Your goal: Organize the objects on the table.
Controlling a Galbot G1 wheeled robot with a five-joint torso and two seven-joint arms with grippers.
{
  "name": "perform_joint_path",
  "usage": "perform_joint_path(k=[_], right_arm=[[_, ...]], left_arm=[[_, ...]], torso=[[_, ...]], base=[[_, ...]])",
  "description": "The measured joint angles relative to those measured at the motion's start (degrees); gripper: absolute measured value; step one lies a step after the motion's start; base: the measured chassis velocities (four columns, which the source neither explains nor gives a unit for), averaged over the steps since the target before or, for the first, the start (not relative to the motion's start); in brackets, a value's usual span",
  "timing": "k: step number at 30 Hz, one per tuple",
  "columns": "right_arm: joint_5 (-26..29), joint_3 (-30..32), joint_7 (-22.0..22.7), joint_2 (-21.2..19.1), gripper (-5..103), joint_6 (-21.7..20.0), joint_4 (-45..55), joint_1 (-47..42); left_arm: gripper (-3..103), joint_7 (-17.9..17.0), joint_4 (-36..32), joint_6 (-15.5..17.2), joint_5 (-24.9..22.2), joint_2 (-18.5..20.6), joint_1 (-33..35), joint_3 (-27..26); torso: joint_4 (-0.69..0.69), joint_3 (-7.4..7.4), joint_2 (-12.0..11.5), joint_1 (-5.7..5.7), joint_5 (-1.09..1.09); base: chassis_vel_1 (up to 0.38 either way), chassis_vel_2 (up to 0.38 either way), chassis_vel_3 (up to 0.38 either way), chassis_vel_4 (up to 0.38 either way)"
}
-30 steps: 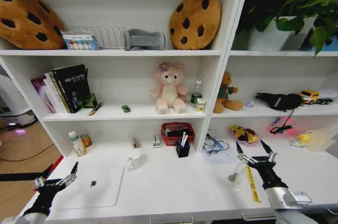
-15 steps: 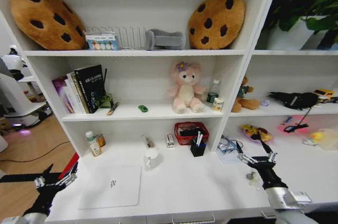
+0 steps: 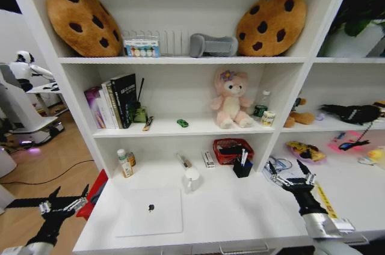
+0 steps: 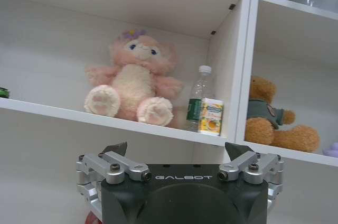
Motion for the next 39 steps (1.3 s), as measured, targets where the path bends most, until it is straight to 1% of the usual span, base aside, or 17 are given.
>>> perform_joint_path(k=[1,4,5,7,9,21,26,28,30,31,32,33,34,35,36,38,39], right_arm=[[0.0,0.0,0.0,0.0,100,0.0,0.01,-0.01],[0.0,0.0,0.0,0.0,100,0.0,0.01,-0.02],[0.0,0.0,0.0,0.0,100,0.0,0.01,-0.02],[0.0,0.0,0.0,0.0,100,0.0,0.01,-0.01],[0.0,0.0,0.0,0.0,100,0.0,0.0,-0.02],[0.0,0.01,0.01,0.0,100,0.0,0.0,0.0],[0.0,0.01,0.01,0.0,100,0.0,0.0,-0.01],[0.0,0.01,0.01,0.0,100,0.0,0.0,-0.01],[0.0,0.01,0.0,0.0,100,0.0,0.0,0.0],[0.0,0.01,0.01,0.0,100,0.0,0.0,-0.01],[0.0,0.01,0.0,0.0,100,0.0,0.0,-0.02],[0.0,0.01,0.0,0.0,100,0.0,0.01,-0.01],[0.0,0.01,0.01,0.0,100,0.0,0.0,-0.02],[0.0,0.01,0.01,0.0,100,0.0,0.0,-0.02],[0.0,0.02,0.01,0.0,100,0.0,0.0,-0.01],[0.0,0.02,0.01,0.0,100,0.0,0.0,-0.01],[0.0,0.02,0.01,0.0,100,0.0,0.0,-0.01]], left_arm=[[100,-0.01,0.01,0.0,0.0,0.0,0.0,0.0],[100,0.0,0.0,0.0,0.0,0.0,0.0,0.0],[100,0.0,0.0,0.0,0.0,0.0,0.0,0.0],[100,0.0,0.0,0.0,0.0,0.0,0.0,0.0],[100,-0.01,0.0,0.0,0.0,0.0,0.0,0.0],[100,0.0,0.0,0.0,0.0,0.0,0.0,0.0],[100,0.0,0.0,0.0,0.0,0.0,0.0,0.0],[100,0.0,0.0,0.0,0.0,0.0,0.0,0.0],[100,0.0,0.0,0.0,0.0,0.0,0.0,0.0],[100,0.0,0.0,-0.01,0.0,0.0,0.0,0.0],[100,0.0,0.0,0.0,0.0,0.0,0.0,0.0],[100,0.02,0.0,0.0,0.0,0.0,0.0,0.0],[100,0.02,0.0,0.0,0.0,0.0,0.0,0.0],[100,0.02,0.0,0.0,0.0,0.0,0.0,0.0],[100,0.01,0.0,0.0,0.0,0.0,0.0,0.0],[100,0.01,0.0,0.0,0.0,0.0,0.0,0.0],[100,0.01,0.0,0.0,0.0,0.0,0.0,0.0]], torso=[[-0.04,-0.01,0.01,0.0,0.0],[-0.06,0.0,0.0,0.0,0.04],[-0.06,0.0,0.0,0.0,0.04],[-0.02,0.0,0.01,0.0,0.03],[-0.03,0.0,0.0,-0.01,0.07],[-0.03,0.01,-0.01,0.01,0.04],[-0.03,0.0,0.0,0.0,0.05],[-0.02,0.0,0.0,-0.01,0.01],[-0.01,0.01,0.0,0.0,0.04],[-0.06,0.0,0.0,-0.02,0.09],[-0.06,0.0,0.01,-0.01,0.06],[-0.05,0.0,0.0,0.0,0.01],[-0.05,0.0,0.0,-0.01,0.06],[-0.05,0.0,0.0,-0.01,0.06],[-0.01,0.0,0.01,-0.01,0.03],[-0.01,0.0,0.01,-0.01,0.01],[-0.05,0.0,0.01,-0.01,0.05]], base=[[0.134,0.09,-0.111,-0.13],[0.106,0.083,-0.11,-0.098],[0.051,0.07,-0.107,-0.034],[0.025,0.01,-0.008,-0.017],[0.0,0.0,0.0,0.0],[0.017,-0.034,-0.011,0.033],[0.15,-0.131,-0.163,0.14],[0.188,-0.213,-0.204,0.197],[0.233,-0.207,-0.228,0.218],[0.233,-0.253,-0.224,0.218],[0.252,-0.253,-0.224,0.252],[0.252,-0.281,-0.242,0.252],[0.267,-0.281,-0.268,0.29],[0.267,-0.281,-0.268,0.29],[0.265,-0.292,-0.288,0.294],[0.265,-0.293,-0.288,0.294],[0.344,-0.293,-0.326,0.307]])
